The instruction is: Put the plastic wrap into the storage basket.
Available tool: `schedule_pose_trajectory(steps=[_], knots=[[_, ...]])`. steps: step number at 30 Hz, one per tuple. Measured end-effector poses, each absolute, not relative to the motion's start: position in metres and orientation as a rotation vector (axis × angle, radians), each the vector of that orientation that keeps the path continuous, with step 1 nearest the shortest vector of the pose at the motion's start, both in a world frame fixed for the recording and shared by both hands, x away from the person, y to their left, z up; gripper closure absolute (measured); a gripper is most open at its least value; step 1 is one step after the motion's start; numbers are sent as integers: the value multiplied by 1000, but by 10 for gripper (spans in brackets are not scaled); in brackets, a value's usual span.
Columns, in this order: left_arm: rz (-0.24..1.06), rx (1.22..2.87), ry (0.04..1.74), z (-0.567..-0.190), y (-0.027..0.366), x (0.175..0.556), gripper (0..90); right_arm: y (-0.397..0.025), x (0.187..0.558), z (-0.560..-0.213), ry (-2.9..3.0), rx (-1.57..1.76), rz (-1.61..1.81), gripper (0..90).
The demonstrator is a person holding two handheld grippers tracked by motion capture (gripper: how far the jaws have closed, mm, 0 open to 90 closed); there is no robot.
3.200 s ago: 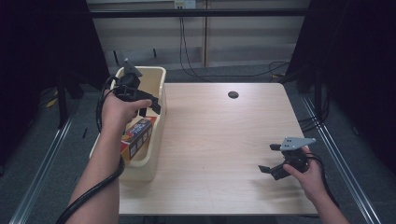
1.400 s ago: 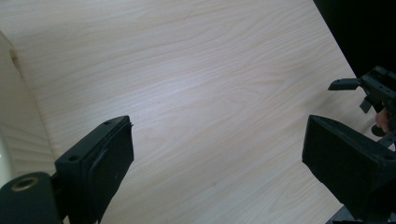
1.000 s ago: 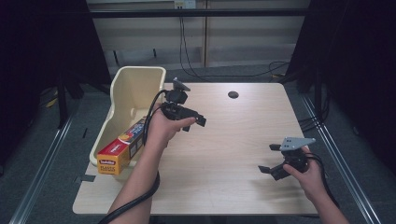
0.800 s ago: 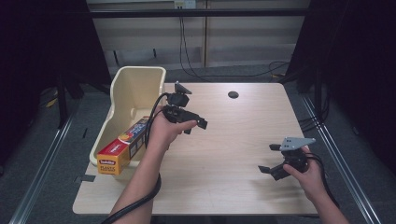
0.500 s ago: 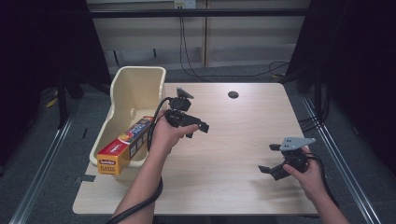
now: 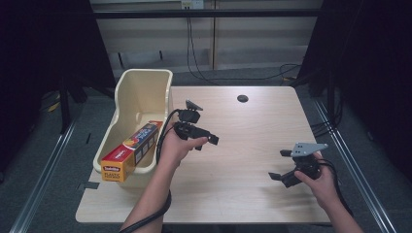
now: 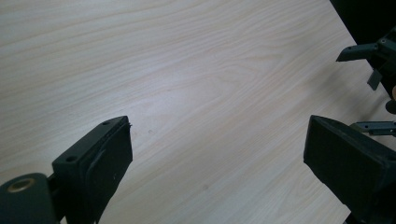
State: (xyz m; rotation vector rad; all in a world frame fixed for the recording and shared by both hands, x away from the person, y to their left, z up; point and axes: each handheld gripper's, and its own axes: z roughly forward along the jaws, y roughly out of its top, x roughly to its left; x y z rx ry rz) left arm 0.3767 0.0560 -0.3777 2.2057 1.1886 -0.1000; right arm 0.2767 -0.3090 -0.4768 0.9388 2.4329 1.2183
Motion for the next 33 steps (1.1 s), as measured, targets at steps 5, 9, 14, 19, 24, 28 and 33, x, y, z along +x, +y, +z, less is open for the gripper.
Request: schedule_pose_trajectory(steps=[5, 9, 14, 19, 24, 28, 33], knots=[[-117, 2209, 1181, -388, 53, 374, 78, -309, 277, -477, 2432, 937, 1217, 1], [-140, 2215, 1180, -397, 52, 373, 79, -309, 277, -477, 2432, 934, 1219, 1], [-154, 2214, 1184, -405, 52, 371, 79, -309, 277, -477, 2436, 931, 1220, 1], [-155, 2217, 1177, -413, 51, 368, 79, -309, 277, -477, 2435, 933, 1220, 1], [-156, 2224, 1166, -422, 49, 365, 79, -309, 277, -477, 2435, 933, 1217, 1], [-156, 2241, 1157, -429, 47, 363, 79, -309, 277, -477, 2432, 932, 1218, 1], [-179, 2242, 1156, -436, 45, 361, 79, -309, 277, -477, 2433, 930, 1217, 1]])
